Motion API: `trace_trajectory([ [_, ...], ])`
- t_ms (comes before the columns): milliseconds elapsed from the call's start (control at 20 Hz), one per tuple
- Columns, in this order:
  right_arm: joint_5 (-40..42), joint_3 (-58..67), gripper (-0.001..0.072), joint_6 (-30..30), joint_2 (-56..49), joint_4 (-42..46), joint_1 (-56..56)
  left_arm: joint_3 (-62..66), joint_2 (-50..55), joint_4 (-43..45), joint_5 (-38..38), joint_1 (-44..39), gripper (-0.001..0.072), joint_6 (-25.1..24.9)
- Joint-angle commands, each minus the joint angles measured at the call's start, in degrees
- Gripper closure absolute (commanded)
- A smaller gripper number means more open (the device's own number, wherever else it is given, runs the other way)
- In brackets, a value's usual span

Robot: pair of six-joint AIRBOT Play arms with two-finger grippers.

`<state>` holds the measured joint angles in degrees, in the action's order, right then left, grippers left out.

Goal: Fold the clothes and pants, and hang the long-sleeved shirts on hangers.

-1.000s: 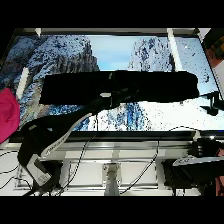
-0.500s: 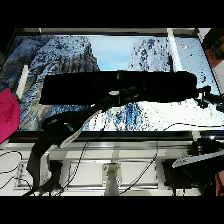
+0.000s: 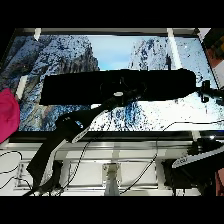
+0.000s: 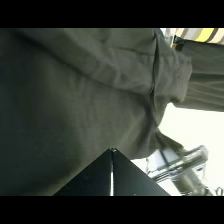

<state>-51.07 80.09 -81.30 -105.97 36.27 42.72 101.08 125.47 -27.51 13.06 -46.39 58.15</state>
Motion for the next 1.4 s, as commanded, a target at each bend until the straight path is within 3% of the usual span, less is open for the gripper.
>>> trace_trajectory([
  [0, -5.68, 5.51, 0.0702, 0.04, 0.81, -0.74, -0.72, 0.35, -1.77, 0.85, 0.07, 0.57, 0.0707, -1.38],
  [100, -10.95, 10.32, 0.0701, 0.00, 1.09, -0.74, -2.03, 0.35, -5.79, 5.38, -0.02, 1.70, 0.0707, -3.74],
  [350, -19.96, 22.14, 0.0702, -1.57, 1.09, -1.57, -11.91, 0.35, -17.94, 22.73, 0.07, 7.56, 0.0707, -3.50],
  [600, -16.87, 25.44, 0.0703, -5.22, 0.81, -1.46, -30.93, 0.33, -27.10, 32.22, 0.52, 16.24, 0.0707, -3.45],
  [750, -14.47, 25.44, 0.0703, -6.62, -0.42, -0.15, -44.39, 0.33, -28.76, 32.22, 8.15, 23.12, 0.0705, -1.75],
  [900, -9.44, 25.44, 0.0699, -11.47, -1.77, 7.17, -57.05, 0.31, -28.65, 32.22, 16.96, 28.48, 0.0704, -1.77],
  [950, -8.20, 25.44, 0.0646, -12.68, -1.90, 10.97, -60.13, 0.31, -28.65, 32.22, 19.19, 29.86, 0.0703, -1.77],
  [1050, -8.79, 25.70, 0.0104, -12.74, -1.90, 17.00, -64.04, 0.31, -28.63, 32.22, 22.80, 32.17, 0.0702, -1.79],
  [1100, -10.34, 26.43, 0.0103, -12.76, -1.90, 19.54, -64.70, 0.31, -28.63, 32.22, 24.33, 33.09, 0.0702, -1.77],
  [1200, -15.06, 29.05, 0.0108, -12.79, -1.90, 24.22, -64.04, 0.31, -28.63, 32.22, 26.99, 34.29, 0.0702, -1.79],
  [1250, -18.27, 31.15, 0.0201, -12.72, -1.90, 27.17, -62.95, 0.31, -28.63, 32.22, 28.20, 34.67, 0.0702, -1.77],
  [1300, -21.51, 33.38, 0.0396, -12.48, -1.88, 30.60, -61.66, 0.31, -28.63, 32.22, 29.09, 34.75, 0.0702, -1.77],
  [1350, -24.87, 35.93, 0.0695, -10.75, -1.88, 34.62, -60.04, 0.31, -28.63, 32.22, 30.03, 34.82, 0.0703, -1.75],
])
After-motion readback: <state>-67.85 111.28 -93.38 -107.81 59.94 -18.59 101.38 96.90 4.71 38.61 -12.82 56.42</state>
